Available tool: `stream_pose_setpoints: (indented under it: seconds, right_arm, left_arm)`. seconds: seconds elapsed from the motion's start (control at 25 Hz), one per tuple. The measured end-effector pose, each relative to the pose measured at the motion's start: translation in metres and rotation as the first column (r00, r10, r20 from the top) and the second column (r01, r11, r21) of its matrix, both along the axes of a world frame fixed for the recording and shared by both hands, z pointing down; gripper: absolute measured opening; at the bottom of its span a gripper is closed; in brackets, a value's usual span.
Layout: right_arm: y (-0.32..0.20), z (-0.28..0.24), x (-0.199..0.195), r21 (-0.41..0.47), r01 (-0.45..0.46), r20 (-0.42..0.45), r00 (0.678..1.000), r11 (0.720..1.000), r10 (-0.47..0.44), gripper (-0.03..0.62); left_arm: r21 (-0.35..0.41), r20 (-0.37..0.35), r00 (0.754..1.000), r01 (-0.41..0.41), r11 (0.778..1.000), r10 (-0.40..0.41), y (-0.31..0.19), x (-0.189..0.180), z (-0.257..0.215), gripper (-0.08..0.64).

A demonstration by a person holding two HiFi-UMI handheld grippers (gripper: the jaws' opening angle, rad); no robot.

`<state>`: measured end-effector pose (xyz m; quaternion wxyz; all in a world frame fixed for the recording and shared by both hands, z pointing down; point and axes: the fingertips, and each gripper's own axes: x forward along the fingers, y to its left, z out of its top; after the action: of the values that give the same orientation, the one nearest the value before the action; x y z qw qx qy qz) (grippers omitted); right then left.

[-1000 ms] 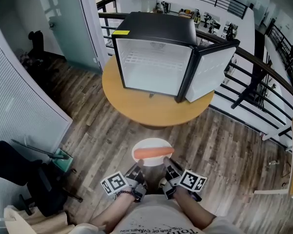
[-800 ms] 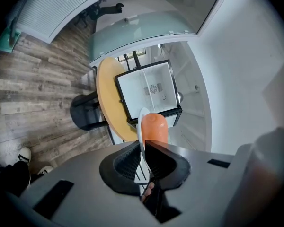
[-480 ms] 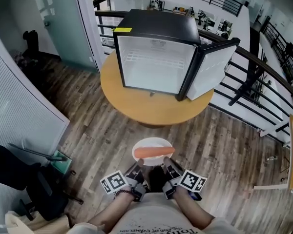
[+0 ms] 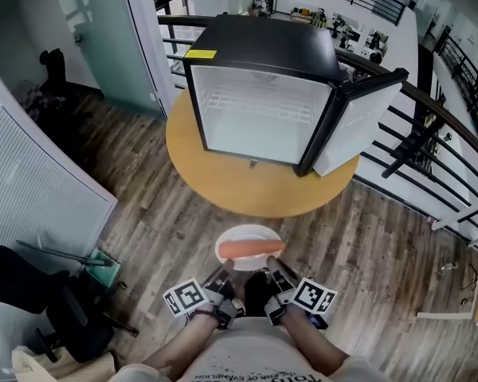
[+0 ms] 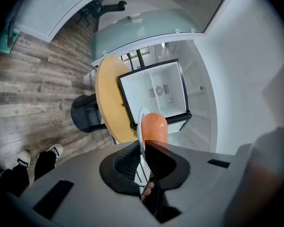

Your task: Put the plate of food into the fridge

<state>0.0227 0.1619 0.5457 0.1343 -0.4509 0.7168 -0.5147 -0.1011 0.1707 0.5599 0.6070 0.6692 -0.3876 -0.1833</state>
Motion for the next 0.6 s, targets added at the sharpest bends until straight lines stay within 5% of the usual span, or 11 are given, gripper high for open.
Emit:
stream_pose_setpoints:
  seconds: [0.6]
  right_arm:
    - [-0.142,-0.01,0.035,0.003,0.041,0.02,0.999,0.999,-0.041,0.054]
  left_arm:
    - [0.027,0.079,0.997,0.01,1.0,-0.012,-0.138,0.031,-0.011,0.046]
